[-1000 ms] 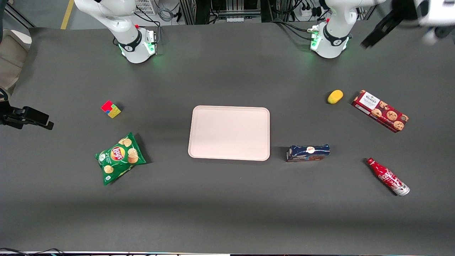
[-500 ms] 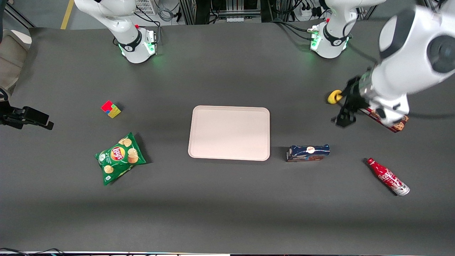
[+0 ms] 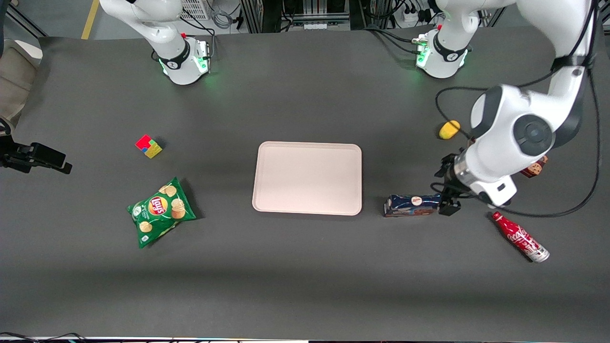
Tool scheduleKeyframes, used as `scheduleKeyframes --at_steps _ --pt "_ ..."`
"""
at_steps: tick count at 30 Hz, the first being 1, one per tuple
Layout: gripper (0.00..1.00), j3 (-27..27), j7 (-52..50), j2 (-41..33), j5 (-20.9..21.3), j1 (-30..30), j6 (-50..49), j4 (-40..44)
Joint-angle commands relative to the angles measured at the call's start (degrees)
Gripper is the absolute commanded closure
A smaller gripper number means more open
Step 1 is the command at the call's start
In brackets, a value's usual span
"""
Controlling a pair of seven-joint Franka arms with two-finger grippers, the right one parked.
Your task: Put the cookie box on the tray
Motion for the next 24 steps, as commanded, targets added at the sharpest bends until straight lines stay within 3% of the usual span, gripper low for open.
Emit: scheduleKeyframes --at_steps 1,19,24 --pt "0.0 -0.48 -3.36 -0.68 1.88 -0.32 4.12 -3.02" --pt "0.0 -0.48 -5.65 3.19 4.17 -0.67 11.68 -4.51" --pt "0.0 -0.48 -8.62 4.68 10.04 -0.58 13.61 -5.39"
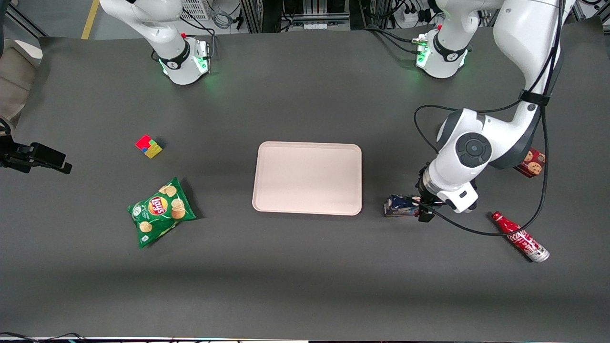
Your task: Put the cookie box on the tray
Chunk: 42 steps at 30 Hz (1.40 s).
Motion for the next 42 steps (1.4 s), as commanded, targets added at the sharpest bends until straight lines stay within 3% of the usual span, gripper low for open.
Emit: scheduleKeyframes --at_steps 1,3,4,6,9,11,32,42 --pt "0.0 -0.03 -5.95 1.41 6.68 -0.26 3.36 -1.46" --pt "0.01 -0.03 -8.5 2.64 9.67 -0.25 4.59 -1.46" --pt "0.06 -0.03 -9.65 3.0 10.73 -0.17 4.77 -1.46" --pt "0.27 -0.03 -11.32 3.0 11.7 -0.17 4.69 -1.46" --pt "0.8 -0.03 -12.38 3.0 11.79 -0.17 4.69 -1.37" --pt "1.0 -0.03 -12.65 3.09 11.79 -0.17 4.69 -1.46" --pt "1.0 -0.64 -11.33 0.9 12.06 -0.17 2.41 0.21" --pt "1.0 -5.91 4.57 -4.91 11.09 0.54 -17.44 6.18"
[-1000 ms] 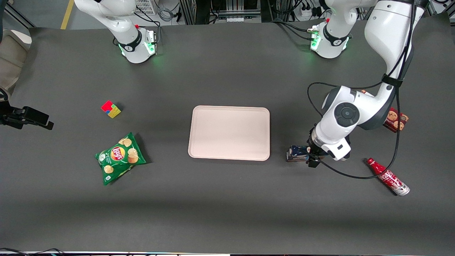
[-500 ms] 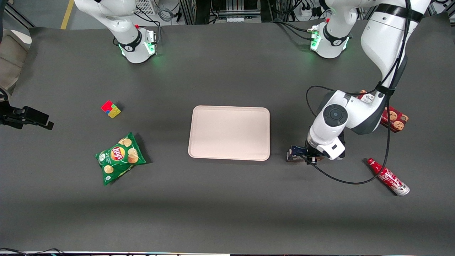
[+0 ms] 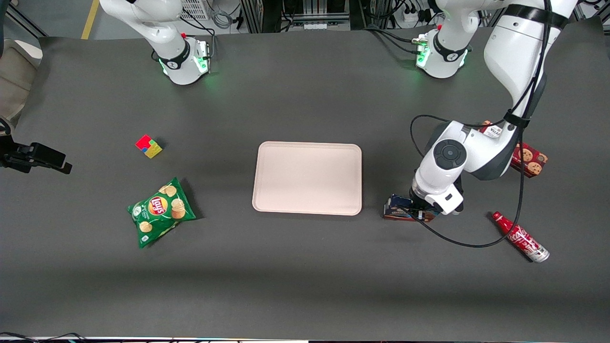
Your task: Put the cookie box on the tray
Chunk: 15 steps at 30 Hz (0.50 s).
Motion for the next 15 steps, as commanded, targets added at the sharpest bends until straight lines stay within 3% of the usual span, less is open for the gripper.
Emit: scheduleKeyframes --at_steps 1,4,11,15 --pt "1.0 -2.94 8.22 -4.56 -0.06 0.45 -12.27 3.9" --pt "1.0 -4.79 13.22 -6.05 -1.37 0.8 -20.27 7.32" --pt "1.0 -6.37 34.31 -9.04 -10.95 0.8 -43.03 21.2" --pt "1.0 -7.16 43.02 -9.31 -12.63 0.45 -51.66 28.06"
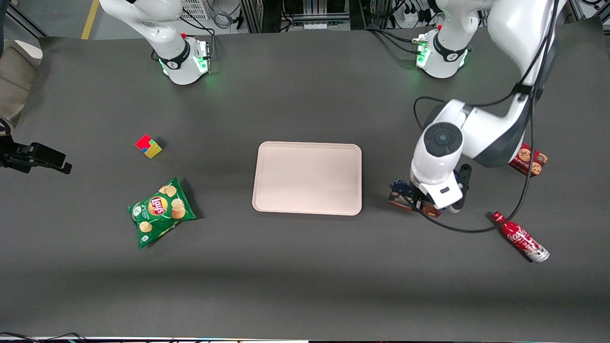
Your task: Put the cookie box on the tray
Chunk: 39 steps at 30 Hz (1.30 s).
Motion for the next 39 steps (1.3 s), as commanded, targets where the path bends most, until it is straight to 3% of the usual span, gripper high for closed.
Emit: scheduleKeyframes --at_steps 1,11,15,23,33,39 --pt "1.0 -1.79 13.53 -0.21 -3.5 0.14 -11.5 9.97" --pt "1.0 -13.04 27.35 -0.04 -10.79 0.32 -15.38 12.53" --pt "1.0 -16.39 32.09 1.46 -11.33 -0.3 -12.58 10.08" --pt "1.0 -16.92 39.82 2.51 -11.42 0.49 -1.15 0.15" --pt "1.0 -16.48 40.62 4.45 -11.24 0.84 30.48 -20.85" --pt "1.0 -16.39 38.25 6.99 -8.7 0.67 35.33 -23.51"
